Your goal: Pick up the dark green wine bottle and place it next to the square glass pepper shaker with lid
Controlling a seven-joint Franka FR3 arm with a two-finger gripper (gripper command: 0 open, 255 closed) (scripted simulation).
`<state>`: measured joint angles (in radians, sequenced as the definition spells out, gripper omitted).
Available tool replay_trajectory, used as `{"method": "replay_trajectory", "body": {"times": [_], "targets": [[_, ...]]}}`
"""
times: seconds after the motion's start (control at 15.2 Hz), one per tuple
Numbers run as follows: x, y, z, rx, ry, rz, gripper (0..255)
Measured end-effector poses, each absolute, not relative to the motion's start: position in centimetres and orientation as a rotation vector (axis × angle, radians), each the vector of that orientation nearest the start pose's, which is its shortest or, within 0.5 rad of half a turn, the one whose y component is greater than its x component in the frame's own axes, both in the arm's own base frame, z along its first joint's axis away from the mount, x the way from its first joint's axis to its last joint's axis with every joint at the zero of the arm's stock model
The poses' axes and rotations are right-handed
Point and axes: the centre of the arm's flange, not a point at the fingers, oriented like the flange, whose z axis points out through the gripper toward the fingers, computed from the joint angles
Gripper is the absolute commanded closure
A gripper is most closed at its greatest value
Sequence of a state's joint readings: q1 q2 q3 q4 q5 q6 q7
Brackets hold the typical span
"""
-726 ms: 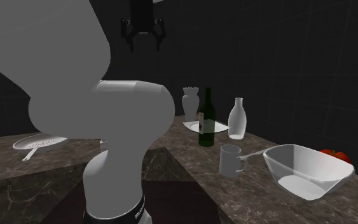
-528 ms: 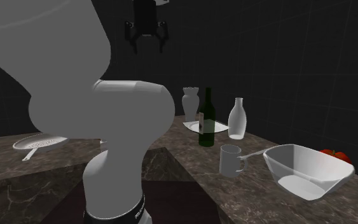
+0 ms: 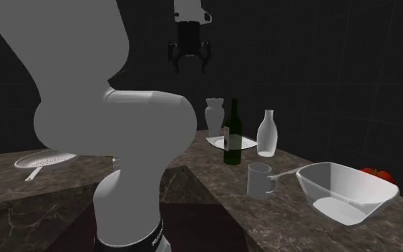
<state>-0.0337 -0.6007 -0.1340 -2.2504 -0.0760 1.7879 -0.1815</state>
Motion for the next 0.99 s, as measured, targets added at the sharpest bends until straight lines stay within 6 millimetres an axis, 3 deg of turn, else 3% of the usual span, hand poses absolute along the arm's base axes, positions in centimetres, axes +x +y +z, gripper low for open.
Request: {"method": "replay_trajectory", "body": {"times": [0.99], "targets": [[50.1, -21.3, 53.1, -3.175, -0.054, -0.195, 0]]}}
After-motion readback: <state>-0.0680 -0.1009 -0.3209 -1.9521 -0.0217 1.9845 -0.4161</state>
